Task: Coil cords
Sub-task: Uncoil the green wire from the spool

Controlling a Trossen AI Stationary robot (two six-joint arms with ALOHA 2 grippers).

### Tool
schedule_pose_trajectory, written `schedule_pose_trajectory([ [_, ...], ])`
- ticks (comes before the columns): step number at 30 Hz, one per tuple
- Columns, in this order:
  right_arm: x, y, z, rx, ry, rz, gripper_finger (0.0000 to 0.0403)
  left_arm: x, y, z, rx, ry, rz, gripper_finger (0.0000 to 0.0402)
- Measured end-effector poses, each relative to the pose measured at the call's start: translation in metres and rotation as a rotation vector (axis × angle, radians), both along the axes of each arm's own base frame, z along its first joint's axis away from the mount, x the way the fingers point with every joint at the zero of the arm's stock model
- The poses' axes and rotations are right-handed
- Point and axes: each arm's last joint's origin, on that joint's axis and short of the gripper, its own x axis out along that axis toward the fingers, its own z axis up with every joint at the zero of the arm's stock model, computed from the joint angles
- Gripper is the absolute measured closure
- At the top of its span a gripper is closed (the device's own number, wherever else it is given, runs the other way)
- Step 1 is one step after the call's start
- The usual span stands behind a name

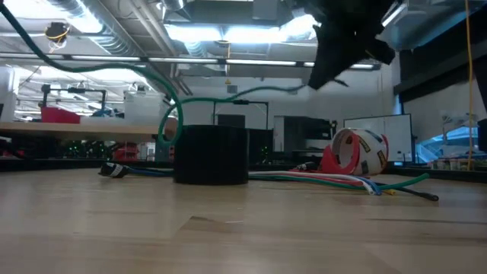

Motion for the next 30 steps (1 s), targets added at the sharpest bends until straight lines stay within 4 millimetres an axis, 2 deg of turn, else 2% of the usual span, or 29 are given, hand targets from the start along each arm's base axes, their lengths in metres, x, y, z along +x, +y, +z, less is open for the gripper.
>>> schedule_pose_trajectory([
  [7,0.003,-0.006,0.026,-0.055,-0.192,-0.021,0.0396,0.007,0.003,0.007,0.027,-0.206,-0.01,0.0401],
  [14,0.02,-0.015,0.041,-0.077,-0.357,0.01,0.0396,0.015,0.007,0.023,0.081,-0.592,-0.035,0.0401],
  [23,0.029,-0.029,0.047,-0.05,-0.423,0.019,0.0396,0.019,0.01,0.044,0.249,-1.181,-0.039,0.0401],
  [30,0.032,-0.037,0.046,-0.016,-0.415,0.025,0.0396,0.018,0.012,0.056,0.411,-1.546,-0.003,0.0401],
])
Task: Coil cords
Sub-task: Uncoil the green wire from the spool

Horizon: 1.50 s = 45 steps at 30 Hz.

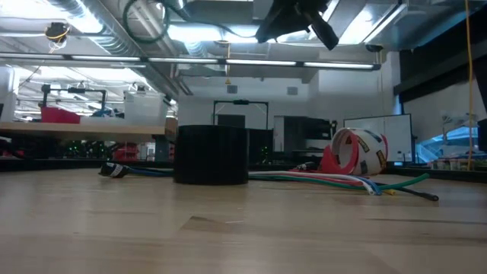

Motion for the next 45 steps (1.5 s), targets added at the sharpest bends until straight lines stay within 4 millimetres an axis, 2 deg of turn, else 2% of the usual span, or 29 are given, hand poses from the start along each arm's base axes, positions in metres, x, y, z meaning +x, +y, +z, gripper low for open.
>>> schedule_pose_trajectory([
  [3,0.0,0.001,0.0,0.011,0.002,0.016,0.0396,0.001,0.001,0.002,0.032,-0.085,0.079,0.0401],
  [6,0.0,0.003,-0.001,0.054,0.008,0.051,0.0396,0.004,0.004,0.001,0.046,-0.087,0.217,0.0401],
  [12,-0.001,0.01,-0.007,0.18,0.053,0.136,0.0396,0.011,0.011,-0.009,0.085,0.048,0.544,0.0401],
  [17,-0.01,0.025,-0.021,0.188,0.19,0.158,0.0396,0.009,0.018,-0.016,0.122,0.149,0.701,0.0401],
  [28,-0.039,0.052,-0.034,0.216,0.397,0.11,0.0395,-0.029,0.05,-0.025,0.09,0.429,0.868,0.0401],
  [34,-0.057,0.063,-0.04,0.211,0.504,0.045,0.0395,-0.049,0.065,-0.029,0.017,0.548,0.886,0.0401],
  [45,-0.085,0.069,-0.044,0.158,0.638,-0.112,0.0396,-0.059,0.07,-0.048,-0.045,0.825,0.885,0.0401],
])
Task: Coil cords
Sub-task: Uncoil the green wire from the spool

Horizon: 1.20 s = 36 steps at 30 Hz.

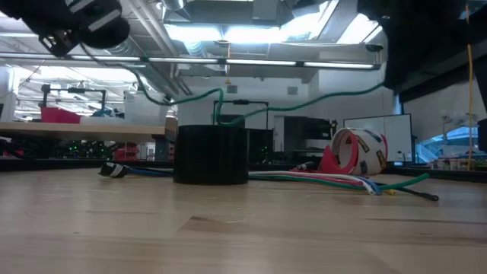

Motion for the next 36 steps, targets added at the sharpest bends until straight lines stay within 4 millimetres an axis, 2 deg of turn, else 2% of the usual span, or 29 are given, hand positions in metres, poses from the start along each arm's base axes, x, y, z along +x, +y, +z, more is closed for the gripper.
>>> schedule_pose_trajectory([
  [6,-0.01,0.005,0.0,-0.031,0.026,-0.037,0.0397,0.002,0.001,0.004,0.014,-0.063,0.07,0.0401],
  [15,-0.005,0.01,0.001,-0.025,-0.055,-0.033,0.0397,0.011,-0.005,0.05,-0.041,-0.489,0.034,0.0401],
  [19,-0.005,0.01,0.001,-0.022,-0.055,-0.031,0.0397,0.01,-0.003,0.063,-0.041,-0.609,0.049,0.0401],
  [29,-0.005,0.01,0.001,-0.011,-0.048,-0.029,0.0397,0.006,0.005,0.076,-0.058,-0.709,0.292,0.0401],
  [36,-0.006,0.011,0.0,0.015,-0.025,-0.023,0.0397,-0.003,0.012,0.081,0.009,-0.735,0.318,0.0401],
])
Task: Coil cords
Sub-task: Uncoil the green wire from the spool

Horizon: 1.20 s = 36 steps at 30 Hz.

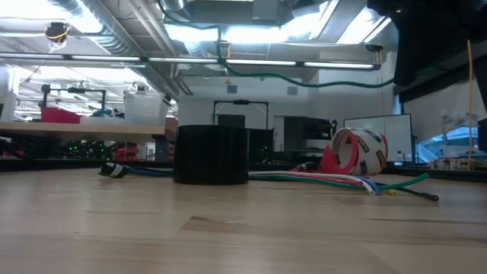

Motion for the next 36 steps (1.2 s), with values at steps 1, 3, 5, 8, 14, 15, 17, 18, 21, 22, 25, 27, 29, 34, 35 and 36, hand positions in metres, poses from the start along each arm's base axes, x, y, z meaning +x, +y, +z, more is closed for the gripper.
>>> schedule_pose_trajectory([
  [1,0.0,0.0,0.0,0.006,0.008,0.003,0.0397,-0.001,0.001,0.0,0.003,-0.001,0.001,0.0401],
  [3,-0.002,0.0,0.0,0.015,0.029,0.005,0.0397,-0.004,0.003,-0.001,0.012,0.012,0.001,0.0401],
  [5,-0.004,-0.001,-0.001,0.028,0.063,0.007,0.0397,-0.007,0.005,-0.004,0.014,0.039,-0.004,0.0401],
  [8,-0.009,0.0,-0.001,0.047,0.12,0.011,0.0397,-0.012,0.008,-0.012,-0.008,0.091,-0.019,0.0401],
  [14,-0.018,0.007,-0.001,0.033,0.154,0.022,0.0397,-0.013,0.009,-0.026,-0.032,0.199,-0.043,0.0401],
  [15,-0.019,0.007,-0.001,0.029,0.159,0.015,0.0397,-0.013,0.009,-0.029,-0.035,0.221,-0.056,0.0401],
  [17,-0.022,0.009,-0.001,0.021,0.171,0.004,0.0397,-0.013,0.007,-0.036,-0.027,0.277,-0.105,0.0401],
  [18,-0.024,0.009,-0.001,0.016,0.178,0.001,0.0397,-0.013,0.006,-0.04,-0.031,0.312,-0.143,0.0401],
  [21,-0.026,0.009,-0.001,0.006,0.189,-0.017,0.0397,-0.014,0.003,-0.054,-0.095,0.436,-0.274,0.0401],
  [22,-0.026,0.009,-0.001,0.006,0.189,-0.019,0.0397,-0.015,0.002,-0.058,-0.142,0.48,-0.312,0.0401],
  [25,-0.025,0.008,0.0,-0.024,0.161,-0.02,0.0397,-0.014,-0.003,-0.07,-0.311,0.615,-0.413,0.0401],
  [27,-0.024,0.007,0.0,-0.055,0.14,-0.02,0.0397,-0.012,-0.008,-0.074,-0.426,0.69,-0.491,0.0401],
  [29,-0.024,0.006,0.001,-0.086,0.119,-0.019,0.0397,-0.009,-0.014,-0.076,-0.514,0.757,-0.574,0.0401],
  [34,-0.023,0.004,0.002,-0.146,0.064,-0.045,0.0397,0.002,-0.03,-0.075,-0.644,0.836,-0.776,0.0401],
  [35,-0.022,0.004,0.002,-0.158,0.05,-0.052,0.0397,0.006,-0.033,-0.072,-0.648,0.82,-0.819,0.0401],
  [36,-0.022,0.003,0.002,-0.17,0.041,-0.053,0.0397,0.01,-0.037,-0.069,-0.642,0.787,-0.868,0.0401],
])
